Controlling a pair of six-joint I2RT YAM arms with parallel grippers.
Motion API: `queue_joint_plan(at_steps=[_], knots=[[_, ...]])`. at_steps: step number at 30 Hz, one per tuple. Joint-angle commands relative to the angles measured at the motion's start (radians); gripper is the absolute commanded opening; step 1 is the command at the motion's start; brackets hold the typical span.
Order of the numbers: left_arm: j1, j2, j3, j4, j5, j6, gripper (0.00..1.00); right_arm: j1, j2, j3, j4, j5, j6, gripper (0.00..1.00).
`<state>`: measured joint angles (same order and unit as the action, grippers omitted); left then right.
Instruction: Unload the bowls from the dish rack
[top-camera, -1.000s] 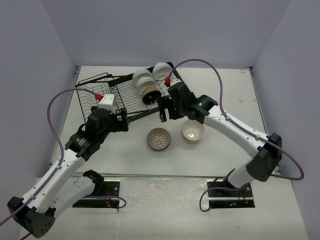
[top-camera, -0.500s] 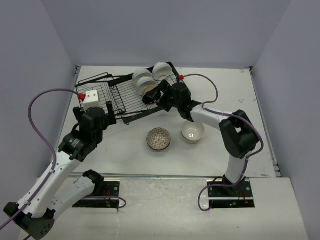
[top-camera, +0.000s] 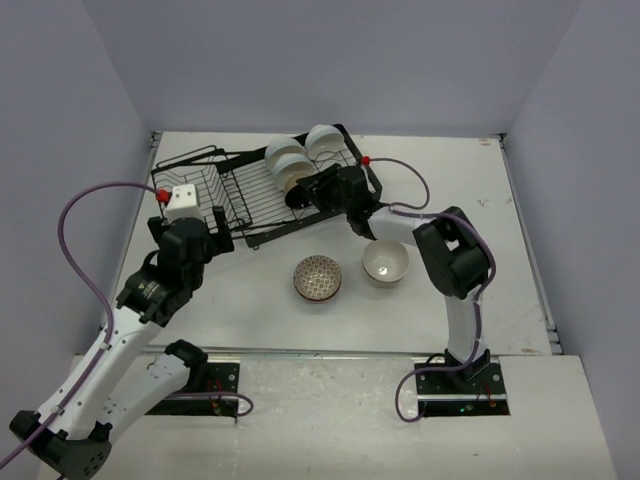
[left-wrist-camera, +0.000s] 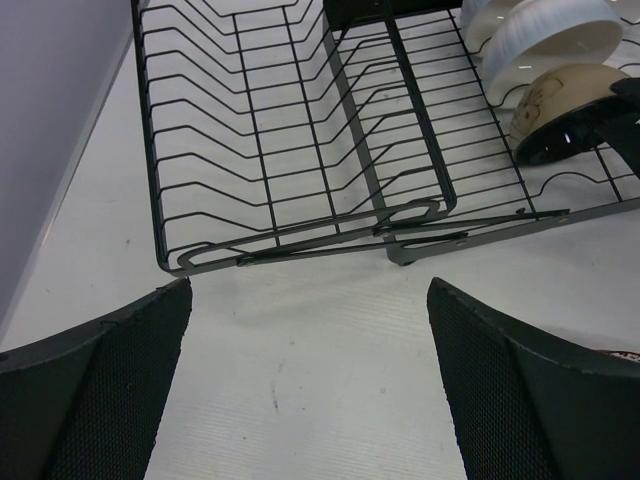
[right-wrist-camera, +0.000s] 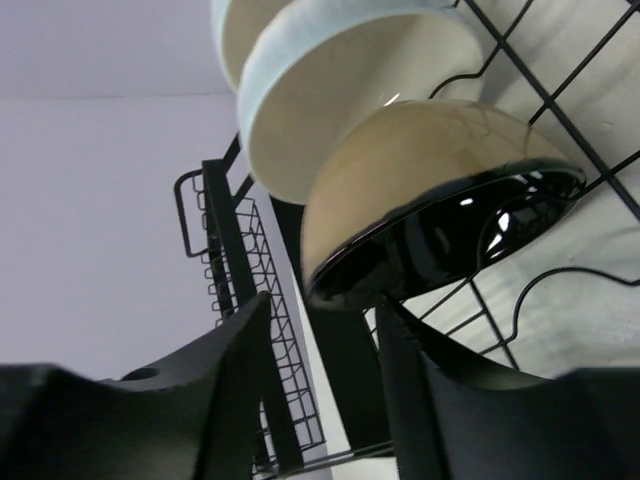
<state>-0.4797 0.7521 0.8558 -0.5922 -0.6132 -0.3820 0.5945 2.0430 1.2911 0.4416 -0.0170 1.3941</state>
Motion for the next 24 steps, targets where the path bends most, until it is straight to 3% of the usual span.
queue_joint_plan(at_steps=[1,24], knots=[[0.01,-0.011,-0.006,0.051,0.032,0.012,1.0,-0.002,0.055,0.054,0.097,0.031,0.069,0.44],[0.012,-0.03,-0.018,0.081,0.138,0.038,1.0,-0.001,0.183,0.027,0.436,0.06,0.167,0.1]])
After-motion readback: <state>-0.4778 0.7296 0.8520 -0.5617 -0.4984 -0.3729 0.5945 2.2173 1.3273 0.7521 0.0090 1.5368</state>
